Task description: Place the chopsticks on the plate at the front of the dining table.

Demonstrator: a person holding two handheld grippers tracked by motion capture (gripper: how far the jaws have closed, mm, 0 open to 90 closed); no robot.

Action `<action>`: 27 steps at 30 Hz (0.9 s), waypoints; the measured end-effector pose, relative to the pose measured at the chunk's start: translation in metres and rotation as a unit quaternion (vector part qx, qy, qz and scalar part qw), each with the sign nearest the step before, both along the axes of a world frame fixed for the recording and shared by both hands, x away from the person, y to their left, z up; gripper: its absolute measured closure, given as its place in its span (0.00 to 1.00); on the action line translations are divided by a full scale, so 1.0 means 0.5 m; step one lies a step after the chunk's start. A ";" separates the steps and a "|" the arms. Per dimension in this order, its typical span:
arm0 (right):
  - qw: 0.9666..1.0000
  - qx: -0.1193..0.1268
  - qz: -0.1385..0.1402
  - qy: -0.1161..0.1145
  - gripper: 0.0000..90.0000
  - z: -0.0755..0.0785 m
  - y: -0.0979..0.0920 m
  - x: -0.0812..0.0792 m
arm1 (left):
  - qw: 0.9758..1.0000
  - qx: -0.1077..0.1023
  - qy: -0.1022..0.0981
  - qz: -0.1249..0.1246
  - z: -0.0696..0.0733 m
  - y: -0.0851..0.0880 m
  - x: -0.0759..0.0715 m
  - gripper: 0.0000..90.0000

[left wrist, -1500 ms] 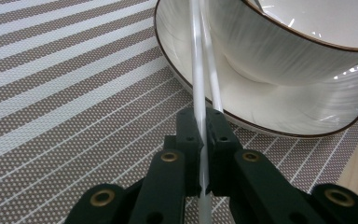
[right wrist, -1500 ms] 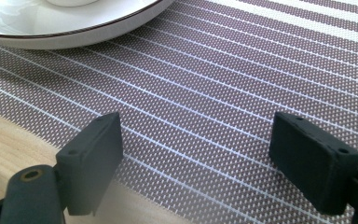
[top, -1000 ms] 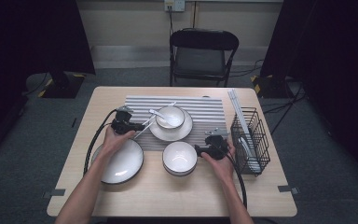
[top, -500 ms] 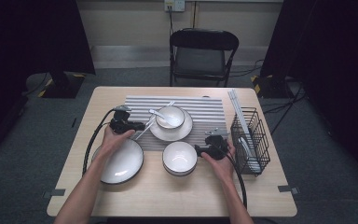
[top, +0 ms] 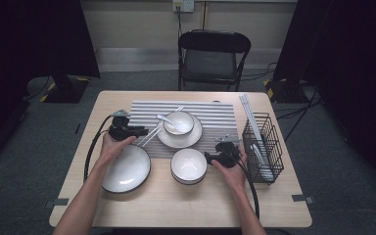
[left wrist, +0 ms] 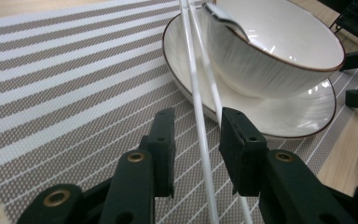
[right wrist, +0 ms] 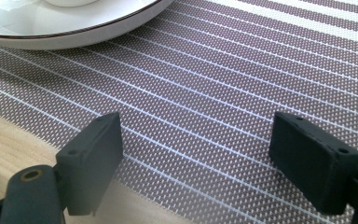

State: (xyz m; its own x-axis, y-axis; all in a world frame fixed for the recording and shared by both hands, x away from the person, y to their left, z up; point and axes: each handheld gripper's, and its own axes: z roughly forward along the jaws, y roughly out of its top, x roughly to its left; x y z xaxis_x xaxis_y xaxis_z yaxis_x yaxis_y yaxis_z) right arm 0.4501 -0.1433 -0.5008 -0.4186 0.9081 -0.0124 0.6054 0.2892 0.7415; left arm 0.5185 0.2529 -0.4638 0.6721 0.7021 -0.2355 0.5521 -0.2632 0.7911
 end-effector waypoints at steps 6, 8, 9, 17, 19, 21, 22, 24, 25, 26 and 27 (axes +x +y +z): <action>1.000 0.000 0.000 0.000 0.19 0.000 0.000 0.000 | 1.000 0.017 0.013 0.005 -0.002 0.010 -0.001 0.66; 1.000 0.000 0.000 0.000 0.19 0.000 0.000 0.000 | 1.000 0.012 0.017 0.010 -0.002 0.017 -0.001 0.64; 1.000 0.000 0.000 0.000 0.19 0.000 0.000 0.000 | 1.000 0.012 0.017 0.010 -0.002 0.017 -0.001 0.62; 1.000 0.000 0.000 0.000 0.19 0.000 0.000 0.000 | 0.999 0.026 0.011 0.046 -0.006 0.022 -0.010 0.54; 1.000 0.000 0.000 0.000 0.19 0.000 0.000 0.000 | 0.998 0.035 0.011 0.053 -0.007 0.017 -0.012 0.54; 1.000 0.000 0.000 0.000 0.19 0.000 0.000 0.000 | 0.998 0.044 0.009 0.052 -0.008 0.013 -0.013 0.54; 1.000 0.000 0.000 0.000 0.19 0.000 0.000 0.000 | 0.997 0.048 0.010 0.054 -0.009 0.011 -0.013 0.54; 1.000 0.000 0.000 0.000 0.19 0.000 0.000 0.000 | 0.997 0.046 0.010 0.057 -0.010 0.008 -0.011 0.54; 1.000 0.000 0.000 0.000 0.19 0.000 0.000 0.000 | 0.997 0.046 0.010 0.057 -0.010 0.008 -0.011 0.54; 1.000 0.000 0.000 0.000 0.19 0.000 0.000 0.000 | 0.997 0.058 0.010 0.059 -0.011 0.005 -0.011 0.55; 1.000 0.000 0.000 0.000 0.19 0.000 0.000 0.000 | 0.997 0.060 0.009 0.056 -0.011 0.003 -0.011 0.55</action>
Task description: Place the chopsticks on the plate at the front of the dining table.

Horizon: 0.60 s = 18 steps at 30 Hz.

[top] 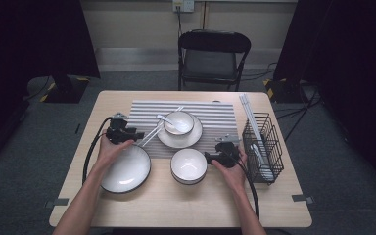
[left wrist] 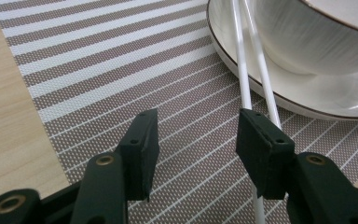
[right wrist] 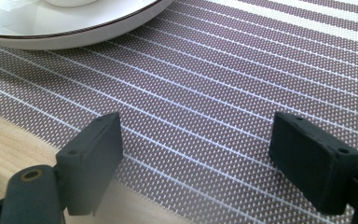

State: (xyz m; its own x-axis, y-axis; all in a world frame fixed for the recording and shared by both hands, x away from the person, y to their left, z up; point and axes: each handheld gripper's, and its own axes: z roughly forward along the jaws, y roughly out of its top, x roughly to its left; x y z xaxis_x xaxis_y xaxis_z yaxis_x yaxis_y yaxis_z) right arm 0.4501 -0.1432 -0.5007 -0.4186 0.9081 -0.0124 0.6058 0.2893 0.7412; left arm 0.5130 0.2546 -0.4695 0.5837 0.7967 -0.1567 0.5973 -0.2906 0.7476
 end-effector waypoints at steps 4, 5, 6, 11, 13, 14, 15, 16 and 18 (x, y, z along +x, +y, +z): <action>1.000 0.000 0.000 0.000 0.19 0.000 0.000 0.000 | 1.000 -0.001 0.005 -0.008 -0.002 -0.006 -0.002 0.55; 1.000 0.000 0.000 0.000 0.19 0.000 0.000 0.000 | 1.000 -0.004 0.004 -0.010 -0.003 -0.008 -0.001 0.54; 1.000 0.000 0.000 0.000 0.19 0.000 0.000 0.000 | 1.000 -0.004 0.004 -0.010 -0.003 -0.008 -0.001 0.54; 1.000 0.000 0.000 0.000 0.19 0.000 0.000 0.000 | 1.000 -0.008 0.013 -0.017 -0.013 -0.014 -0.002 0.51; 1.000 0.000 0.000 0.000 0.19 0.000 0.000 0.000 | 1.000 -0.010 0.010 -0.019 -0.010 -0.015 -0.002 0.51; 1.000 0.000 0.000 0.000 0.19 0.000 0.000 0.000 | 1.000 -0.010 0.010 -0.017 -0.009 -0.015 -0.003 0.50; 1.000 0.000 0.000 0.000 0.19 0.000 0.000 0.000 | 1.000 -0.009 0.010 -0.023 -0.008 -0.015 -0.003 0.50; 1.000 0.000 0.000 0.000 0.19 0.000 0.000 0.000 | 1.000 -0.009 0.010 -0.023 -0.008 -0.015 -0.003 0.50; 1.000 0.000 0.000 0.000 0.19 0.000 0.000 0.000 | 1.000 -0.010 0.012 -0.024 -0.009 -0.016 -0.004 0.48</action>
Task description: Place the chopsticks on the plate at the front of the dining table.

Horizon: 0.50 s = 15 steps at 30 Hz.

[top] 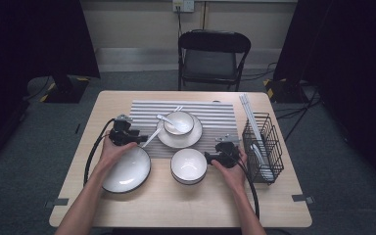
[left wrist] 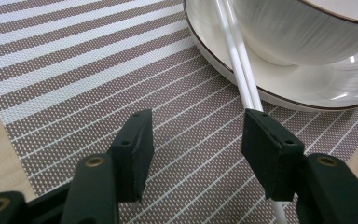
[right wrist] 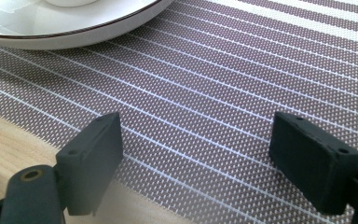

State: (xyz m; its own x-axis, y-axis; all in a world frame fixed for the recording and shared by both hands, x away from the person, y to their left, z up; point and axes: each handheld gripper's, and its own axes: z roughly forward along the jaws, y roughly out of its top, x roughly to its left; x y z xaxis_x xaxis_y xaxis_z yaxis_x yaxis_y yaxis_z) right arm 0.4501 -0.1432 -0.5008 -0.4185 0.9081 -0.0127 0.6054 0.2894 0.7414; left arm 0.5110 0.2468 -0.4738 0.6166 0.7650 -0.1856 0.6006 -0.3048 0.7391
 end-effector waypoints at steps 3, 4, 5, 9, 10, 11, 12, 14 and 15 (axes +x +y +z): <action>1.000 0.000 0.000 0.000 0.19 0.000 0.000 0.000 | 1.000 0.002 -0.001 -0.004 0.001 -0.001 -0.001 0.47; 1.000 0.000 0.000 0.000 0.19 0.000 0.000 0.000 | 1.000 0.000 0.000 -0.004 0.001 -0.002 -0.001 0.47; 1.000 0.000 0.000 0.000 0.19 0.000 0.000 0.000 | 1.000 0.000 0.000 -0.004 0.001 -0.002 -0.001 0.47; 1.000 0.000 0.000 0.000 0.19 0.000 0.000 0.000 | 1.000 -0.002 0.002 -0.008 -0.001 -0.008 -0.002 0.45; 1.000 0.000 0.000 0.000 0.19 0.000 0.000 0.000 | 1.000 -0.001 -0.001 -0.007 0.001 -0.010 -0.003 0.44; 1.000 0.000 0.000 0.000 0.19 0.000 0.000 0.000 | 1.000 -0.001 -0.001 -0.007 0.001 -0.010 -0.003 0.43; 1.000 0.000 0.000 0.000 0.19 0.000 0.000 0.000 | 1.000 -0.003 -0.002 -0.006 0.002 -0.012 -0.005 0.41; 1.000 0.000 0.000 0.000 0.19 0.000 0.000 0.000 | 1.000 0.008 -0.008 -0.011 0.006 -0.017 -0.007 0.38; 1.000 0.000 0.000 0.000 0.19 0.000 0.000 0.000 | 1.000 0.006 -0.007 -0.009 0.005 -0.017 -0.006 0.38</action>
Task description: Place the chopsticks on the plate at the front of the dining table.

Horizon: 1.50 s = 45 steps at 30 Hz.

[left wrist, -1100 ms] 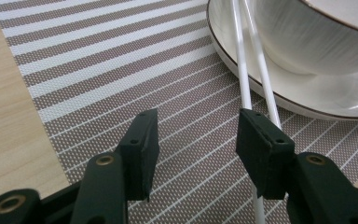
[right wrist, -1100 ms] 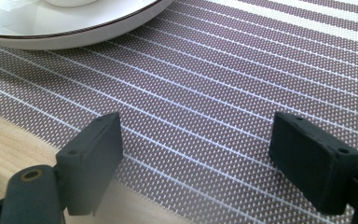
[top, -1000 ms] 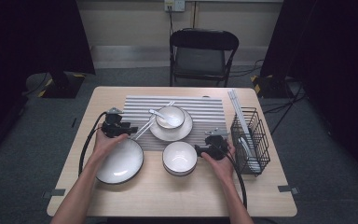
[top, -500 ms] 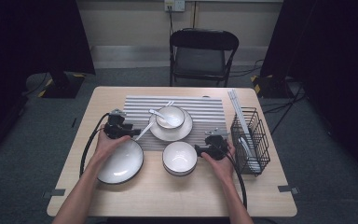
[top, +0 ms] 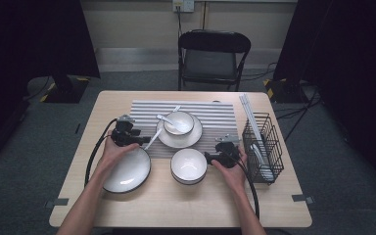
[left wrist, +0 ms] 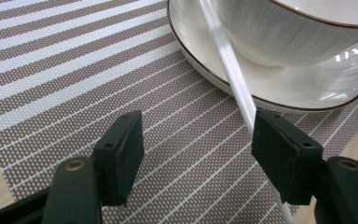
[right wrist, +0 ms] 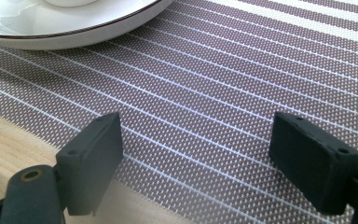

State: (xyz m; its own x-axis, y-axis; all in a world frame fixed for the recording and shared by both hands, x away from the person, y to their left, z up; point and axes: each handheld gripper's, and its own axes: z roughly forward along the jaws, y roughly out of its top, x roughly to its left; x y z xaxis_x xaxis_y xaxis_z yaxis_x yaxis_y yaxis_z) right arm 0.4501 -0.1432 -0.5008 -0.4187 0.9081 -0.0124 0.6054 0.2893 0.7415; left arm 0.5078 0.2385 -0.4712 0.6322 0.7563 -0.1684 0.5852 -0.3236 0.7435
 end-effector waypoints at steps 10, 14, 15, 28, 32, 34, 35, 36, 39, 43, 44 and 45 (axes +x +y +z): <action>1.000 0.000 0.000 0.000 0.19 0.000 0.000 0.000 | 1.000 0.010 0.002 -0.011 0.001 0.002 -0.002 0.33; 1.000 0.000 0.000 0.000 0.19 0.000 0.000 0.000 | 1.000 0.004 0.005 -0.010 -0.001 -0.005 -0.003 0.32; 1.000 0.000 0.000 0.000 0.19 0.000 0.000 0.000 | 1.000 0.003 0.004 -0.014 -0.001 -0.008 -0.004 0.31; 1.000 0.000 0.000 0.000 0.19 0.000 0.000 0.000 | 1.000 0.010 0.001 -0.016 0.001 -0.018 -0.007 0.27; 1.000 0.000 0.000 0.000 0.19 0.000 0.000 0.000 | 1.000 0.013 -0.001 -0.024 0.010 -0.013 -0.014 0.27; 1.000 0.000 0.000 0.000 0.19 0.000 0.000 0.000 | 1.000 0.011 -0.005 -0.024 0.011 -0.014 -0.015 0.27; 1.000 0.000 0.000 0.000 0.19 0.000 0.000 0.000 | 1.000 0.015 -0.007 -0.022 0.011 -0.017 -0.016 0.27; 1.000 0.000 0.000 0.000 0.19 0.000 0.000 0.000 | 0.999 0.017 -0.005 -0.030 0.011 -0.017 -0.016 0.26; 1.000 0.000 0.000 0.000 0.19 0.000 0.000 0.000 | 0.999 0.024 -0.010 -0.024 0.010 -0.021 -0.016 0.27; 1.000 0.000 0.000 0.000 0.19 0.000 0.000 0.000 | 1.000 0.014 -0.002 -0.017 0.008 -0.014 -0.015 0.27; 1.000 0.000 0.000 0.000 0.19 0.000 0.000 0.000 | 1.000 0.019 0.001 -0.021 0.007 -0.013 -0.015 0.27; 1.000 0.000 0.000 0.000 0.19 0.000 0.000 0.000 | 1.000 0.020 -0.006 -0.013 0.004 -0.013 -0.016 0.27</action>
